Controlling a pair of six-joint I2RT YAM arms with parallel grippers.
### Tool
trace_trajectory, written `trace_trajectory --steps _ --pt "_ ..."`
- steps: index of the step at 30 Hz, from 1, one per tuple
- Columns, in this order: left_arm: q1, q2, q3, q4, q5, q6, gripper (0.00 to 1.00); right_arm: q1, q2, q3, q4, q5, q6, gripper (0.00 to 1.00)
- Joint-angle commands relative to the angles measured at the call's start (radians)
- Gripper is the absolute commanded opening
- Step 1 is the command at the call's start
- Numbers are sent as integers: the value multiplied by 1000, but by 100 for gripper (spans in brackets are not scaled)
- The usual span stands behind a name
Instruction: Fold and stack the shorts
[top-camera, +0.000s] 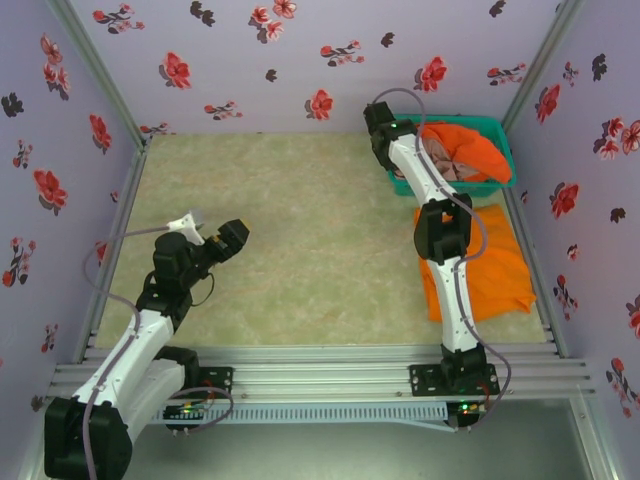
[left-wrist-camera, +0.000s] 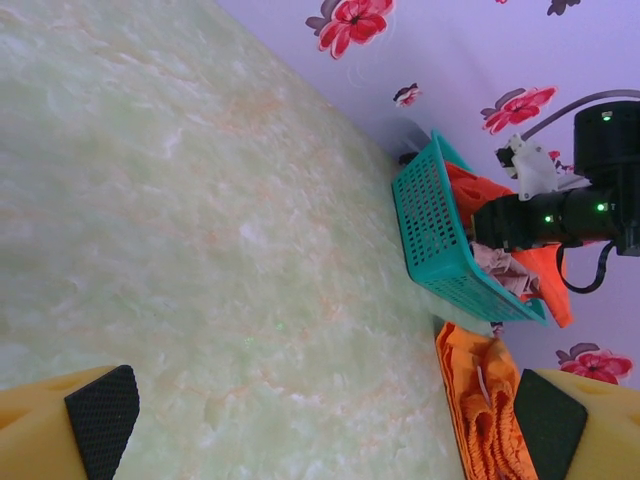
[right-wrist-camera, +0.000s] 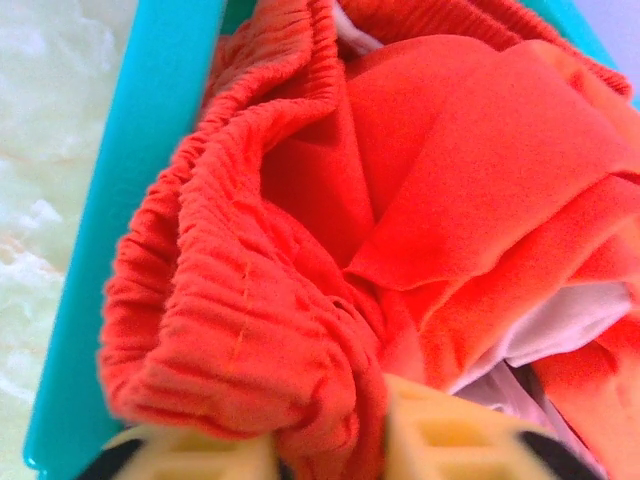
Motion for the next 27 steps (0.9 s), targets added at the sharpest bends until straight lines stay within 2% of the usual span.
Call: trace_trajectory --steps 1,5,13,20,27 --pt "8 -10 -1 -12 13 21 99 0 -6 82 18 59 9 18" --pt "8 -9 -3 -9 13 16 99 0 -45 108 35 79 28 6" --pt "8 -12 -9 -6 12 13 99 -2 -154 121 75 109 77 0" --pt "9 -12 -8 -2 13 13 100 -6 -256 150 109 133 148 0" --pt "10 -9 -12 3 13 12 99 -6 -402 155 199 79 243 0"
